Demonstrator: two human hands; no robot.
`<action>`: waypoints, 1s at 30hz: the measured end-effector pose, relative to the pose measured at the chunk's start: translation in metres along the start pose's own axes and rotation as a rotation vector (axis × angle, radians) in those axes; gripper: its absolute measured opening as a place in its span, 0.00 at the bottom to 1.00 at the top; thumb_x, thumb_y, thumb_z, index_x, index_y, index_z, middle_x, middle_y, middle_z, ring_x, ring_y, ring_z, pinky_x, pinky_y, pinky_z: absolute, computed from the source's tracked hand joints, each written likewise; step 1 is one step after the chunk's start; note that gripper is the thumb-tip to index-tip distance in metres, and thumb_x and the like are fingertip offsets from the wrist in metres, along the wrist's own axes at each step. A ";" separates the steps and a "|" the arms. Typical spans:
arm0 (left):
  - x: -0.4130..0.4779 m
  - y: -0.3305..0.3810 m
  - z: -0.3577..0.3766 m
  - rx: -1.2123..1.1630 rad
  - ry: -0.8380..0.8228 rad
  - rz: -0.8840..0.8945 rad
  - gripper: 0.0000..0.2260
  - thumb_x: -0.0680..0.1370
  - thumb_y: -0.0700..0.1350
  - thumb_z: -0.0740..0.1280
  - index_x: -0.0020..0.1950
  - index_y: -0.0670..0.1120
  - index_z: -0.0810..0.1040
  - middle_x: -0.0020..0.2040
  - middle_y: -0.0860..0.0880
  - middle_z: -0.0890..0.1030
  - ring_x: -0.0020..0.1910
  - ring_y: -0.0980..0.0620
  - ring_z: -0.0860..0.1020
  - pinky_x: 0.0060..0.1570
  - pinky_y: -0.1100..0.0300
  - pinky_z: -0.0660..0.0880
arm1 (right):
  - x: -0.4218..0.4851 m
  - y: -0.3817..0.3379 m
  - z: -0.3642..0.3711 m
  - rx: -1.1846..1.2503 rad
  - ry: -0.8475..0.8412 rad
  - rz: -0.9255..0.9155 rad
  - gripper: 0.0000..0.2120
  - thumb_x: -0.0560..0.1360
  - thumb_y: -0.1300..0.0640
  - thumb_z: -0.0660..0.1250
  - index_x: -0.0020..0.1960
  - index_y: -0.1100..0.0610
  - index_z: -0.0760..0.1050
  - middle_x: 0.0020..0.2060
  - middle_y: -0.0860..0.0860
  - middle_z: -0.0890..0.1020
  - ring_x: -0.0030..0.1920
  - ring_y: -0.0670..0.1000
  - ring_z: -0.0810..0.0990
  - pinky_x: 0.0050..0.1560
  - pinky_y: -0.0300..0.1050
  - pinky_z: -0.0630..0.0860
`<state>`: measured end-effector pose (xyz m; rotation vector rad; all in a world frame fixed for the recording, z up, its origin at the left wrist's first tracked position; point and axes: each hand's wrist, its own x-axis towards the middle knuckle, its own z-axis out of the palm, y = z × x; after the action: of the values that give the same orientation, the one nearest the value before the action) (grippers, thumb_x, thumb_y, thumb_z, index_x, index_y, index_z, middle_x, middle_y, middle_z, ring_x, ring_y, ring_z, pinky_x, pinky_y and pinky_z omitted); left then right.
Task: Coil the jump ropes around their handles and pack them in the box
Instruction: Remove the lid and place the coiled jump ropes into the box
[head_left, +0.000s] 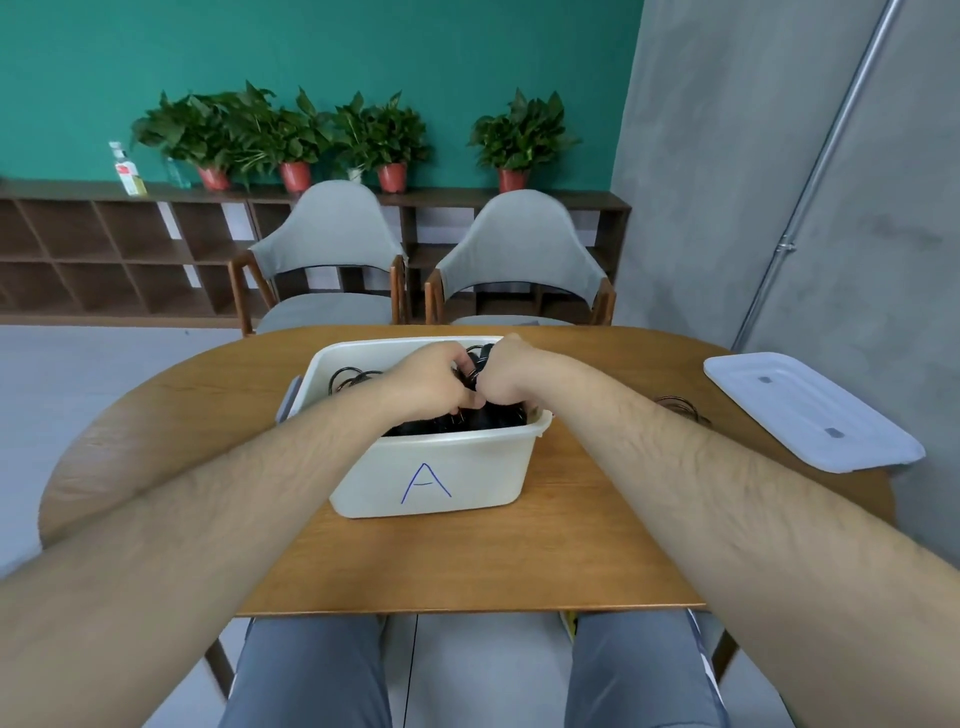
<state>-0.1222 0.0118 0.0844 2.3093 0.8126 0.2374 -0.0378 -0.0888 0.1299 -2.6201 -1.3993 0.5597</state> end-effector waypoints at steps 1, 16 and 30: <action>0.001 0.000 0.000 0.052 0.020 0.023 0.13 0.71 0.45 0.79 0.49 0.51 0.77 0.47 0.48 0.84 0.46 0.48 0.82 0.52 0.51 0.80 | 0.000 -0.002 0.001 -0.065 -0.012 -0.002 0.13 0.82 0.57 0.62 0.65 0.60 0.71 0.55 0.58 0.79 0.57 0.57 0.79 0.51 0.46 0.72; 0.004 -0.014 0.007 0.297 0.020 0.161 0.13 0.75 0.51 0.75 0.57 0.50 0.80 0.52 0.53 0.82 0.54 0.49 0.78 0.53 0.55 0.74 | 0.032 -0.005 0.032 -0.689 0.098 0.007 0.22 0.78 0.50 0.65 0.71 0.51 0.71 0.62 0.54 0.70 0.66 0.58 0.62 0.61 0.49 0.67; 0.023 -0.012 0.019 0.580 -0.103 0.166 0.13 0.81 0.54 0.64 0.64 0.51 0.74 0.58 0.51 0.81 0.59 0.47 0.75 0.59 0.56 0.62 | 0.057 0.018 0.032 -0.673 -0.053 -0.108 0.19 0.83 0.37 0.53 0.59 0.48 0.75 0.38 0.45 0.69 0.68 0.54 0.63 0.69 0.56 0.57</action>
<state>-0.1030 0.0228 0.0615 2.9079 0.7005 -0.0594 -0.0071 -0.0543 0.0804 -2.9883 -2.0179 0.1519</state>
